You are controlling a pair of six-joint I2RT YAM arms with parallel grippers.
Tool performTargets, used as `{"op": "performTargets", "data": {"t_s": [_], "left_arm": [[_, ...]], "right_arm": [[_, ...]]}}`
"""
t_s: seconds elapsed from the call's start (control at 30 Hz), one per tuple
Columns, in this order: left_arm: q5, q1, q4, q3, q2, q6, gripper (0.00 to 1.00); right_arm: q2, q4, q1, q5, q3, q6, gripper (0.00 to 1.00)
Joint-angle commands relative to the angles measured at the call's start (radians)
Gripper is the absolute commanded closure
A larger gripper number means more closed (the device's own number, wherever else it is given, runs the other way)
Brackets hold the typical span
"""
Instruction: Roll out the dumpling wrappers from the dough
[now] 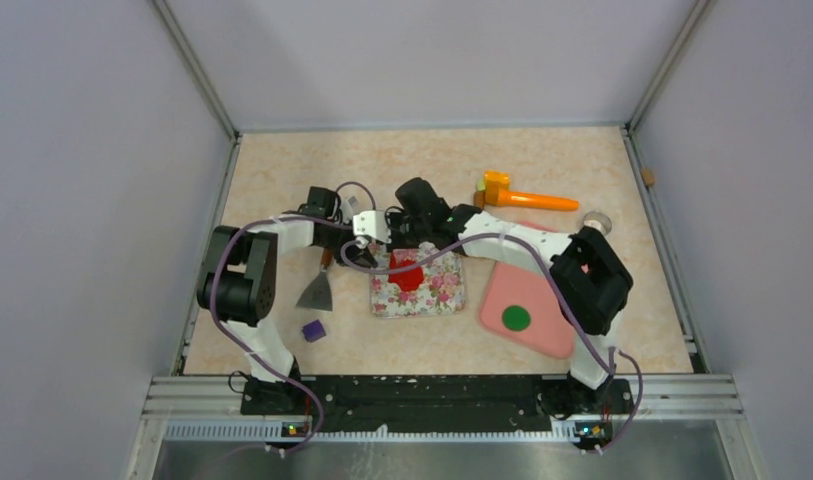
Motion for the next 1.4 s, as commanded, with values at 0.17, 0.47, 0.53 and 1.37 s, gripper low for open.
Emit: {"op": "performTargets", "data": {"t_s": [0.17,0.47,0.53,1.37], "left_arm": [[-0.054,0.002,-0.035,0.03,0.068,0.024,1.0],[-0.045,0.01,-0.052,0.074,0.086,0.047,1.0],[-0.046,0.01,-0.053,0.074,0.087,0.051,1.0],[-0.005,0.01,-0.022,0.034,0.053,0.051,1.0]], "right_arm": [[-0.176,-0.032,0.094,-0.136,0.05,0.11,0.96],[-0.403,-0.146,0.106,-0.067,-0.017,0.146,0.96],[-0.439,-0.166,0.106,-0.015,-0.023,0.141,0.96],[-0.242,0.1,-0.072,0.162,-0.084,0.116,0.97]]}}
